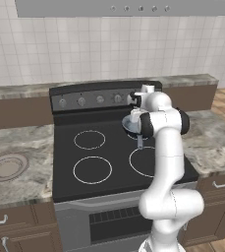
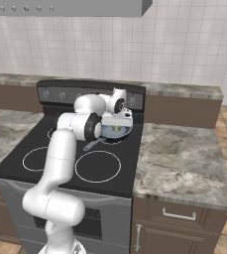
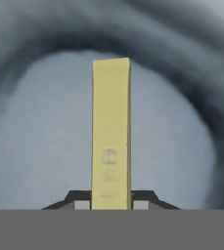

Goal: Pick up the butter stick and place it in the pan. Then turn on the burner for the pan.

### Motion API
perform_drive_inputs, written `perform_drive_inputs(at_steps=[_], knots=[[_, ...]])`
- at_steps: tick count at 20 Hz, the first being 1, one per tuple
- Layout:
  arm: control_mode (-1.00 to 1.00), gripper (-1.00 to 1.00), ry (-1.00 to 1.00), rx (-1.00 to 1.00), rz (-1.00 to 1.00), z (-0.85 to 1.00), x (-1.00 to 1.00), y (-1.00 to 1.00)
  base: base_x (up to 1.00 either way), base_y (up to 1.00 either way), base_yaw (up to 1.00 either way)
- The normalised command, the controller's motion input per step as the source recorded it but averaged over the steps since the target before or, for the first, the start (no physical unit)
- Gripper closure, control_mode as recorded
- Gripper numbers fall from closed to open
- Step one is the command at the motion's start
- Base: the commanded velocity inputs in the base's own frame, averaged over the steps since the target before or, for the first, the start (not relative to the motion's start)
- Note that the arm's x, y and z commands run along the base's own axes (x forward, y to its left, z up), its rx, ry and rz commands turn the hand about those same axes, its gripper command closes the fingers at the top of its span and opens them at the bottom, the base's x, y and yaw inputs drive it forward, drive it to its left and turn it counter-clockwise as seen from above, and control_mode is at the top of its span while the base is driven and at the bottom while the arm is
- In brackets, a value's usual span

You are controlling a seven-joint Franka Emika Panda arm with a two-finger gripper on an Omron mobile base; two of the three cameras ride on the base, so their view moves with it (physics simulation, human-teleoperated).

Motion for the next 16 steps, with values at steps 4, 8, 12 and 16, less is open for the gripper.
perform_drive_inputs(at_steps=[4,8,12,16], knots=[[-1.00,1.00,0.00,0.00,0.00,-0.14,-0.01,0.00,0.00,0.00,0.00],[-1.00,1.00,0.00,0.00,0.00,-0.21,0.00,0.00,0.00,0.00,0.00],[-1.00,1.00,0.00,0.00,0.00,-0.23,-0.06,0.00,0.00,0.00,0.00],[-1.00,1.00,0.00,0.00,0.00,-0.20,-0.09,0.00,0.00,0.00,0.00]])
